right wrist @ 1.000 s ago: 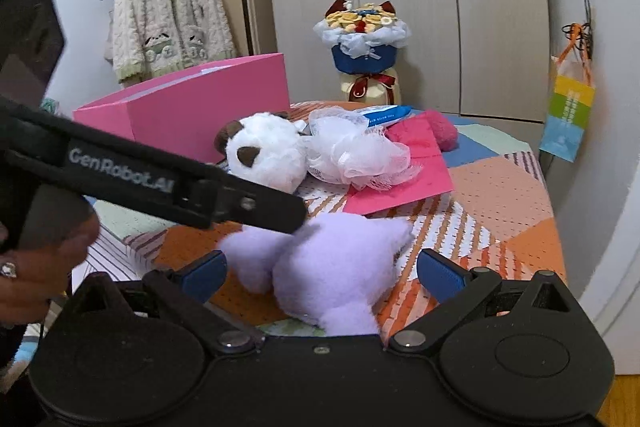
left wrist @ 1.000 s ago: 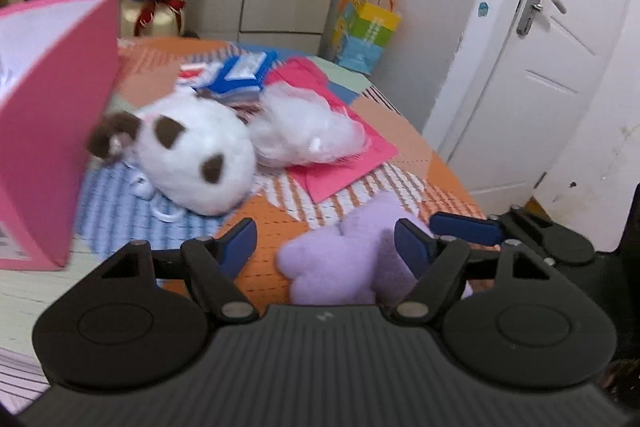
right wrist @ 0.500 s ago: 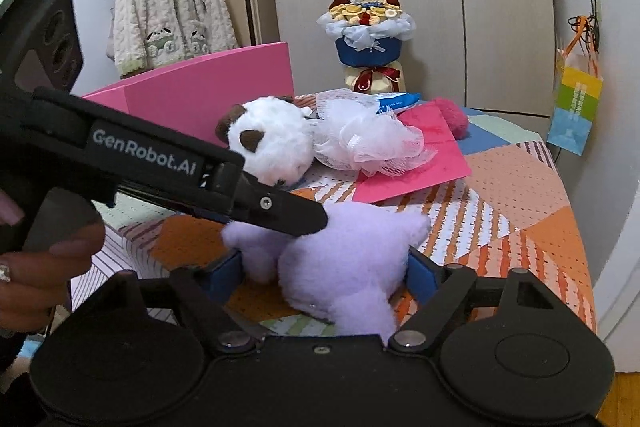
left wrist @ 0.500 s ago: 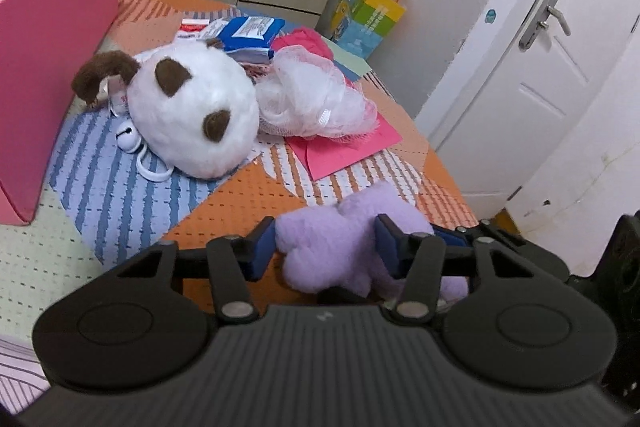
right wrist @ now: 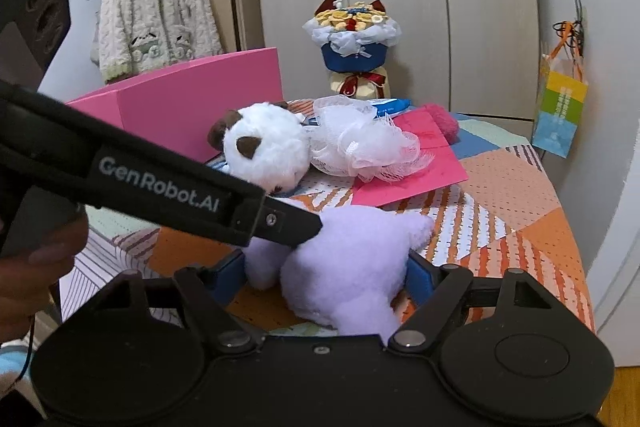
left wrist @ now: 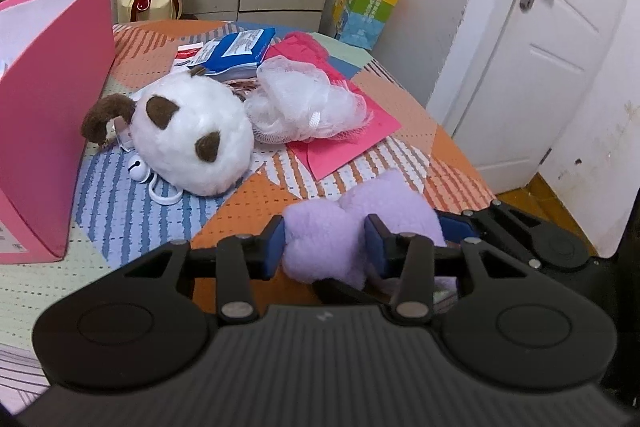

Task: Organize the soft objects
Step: 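Lift the lilac plush with the left gripper and carry it into the pink box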

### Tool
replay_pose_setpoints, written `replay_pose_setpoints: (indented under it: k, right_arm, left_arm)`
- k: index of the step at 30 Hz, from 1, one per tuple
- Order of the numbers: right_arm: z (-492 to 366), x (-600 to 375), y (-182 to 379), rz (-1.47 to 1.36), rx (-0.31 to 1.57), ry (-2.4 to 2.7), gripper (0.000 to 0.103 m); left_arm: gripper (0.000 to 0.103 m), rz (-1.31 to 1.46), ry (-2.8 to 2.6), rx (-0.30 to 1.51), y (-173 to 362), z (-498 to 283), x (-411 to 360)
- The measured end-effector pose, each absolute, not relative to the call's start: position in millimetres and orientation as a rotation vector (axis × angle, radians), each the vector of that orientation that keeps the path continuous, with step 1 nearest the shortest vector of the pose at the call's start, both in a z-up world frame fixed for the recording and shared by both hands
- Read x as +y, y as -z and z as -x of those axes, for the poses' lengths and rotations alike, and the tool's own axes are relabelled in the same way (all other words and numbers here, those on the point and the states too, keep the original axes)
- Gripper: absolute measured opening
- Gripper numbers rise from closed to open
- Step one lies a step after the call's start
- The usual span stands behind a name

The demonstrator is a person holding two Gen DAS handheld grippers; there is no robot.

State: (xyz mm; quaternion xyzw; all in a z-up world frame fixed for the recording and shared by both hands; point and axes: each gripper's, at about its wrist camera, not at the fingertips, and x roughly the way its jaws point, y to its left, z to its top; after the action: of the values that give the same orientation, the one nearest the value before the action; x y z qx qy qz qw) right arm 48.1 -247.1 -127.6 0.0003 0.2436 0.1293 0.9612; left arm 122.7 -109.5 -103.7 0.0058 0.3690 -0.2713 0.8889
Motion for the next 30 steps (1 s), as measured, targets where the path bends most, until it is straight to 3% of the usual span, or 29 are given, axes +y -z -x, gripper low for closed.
replay_pose_setpoints:
  k: [7, 19, 30]
  right_arm:
    - [-42.5, -228.5, 122.4, 0.063, 0.495, -0.271, 0.082]
    - [-41.4, -183.3, 82.6, 0.015, 0.646, -0.402, 0.082]
    - [-33.1, -120.3, 49.6, 0.072, 0.643, -0.579, 0.082]
  left_arm:
    - [0.041, 0.057, 0.589, 0.868, 100.3, -130.2, -85.8]
    - [0.041, 0.057, 0.523, 0.903, 67.9, -100.0, -27.9]
    - [0.042, 0.131, 0.393, 0.906, 35.1, -68.6, 49.3]
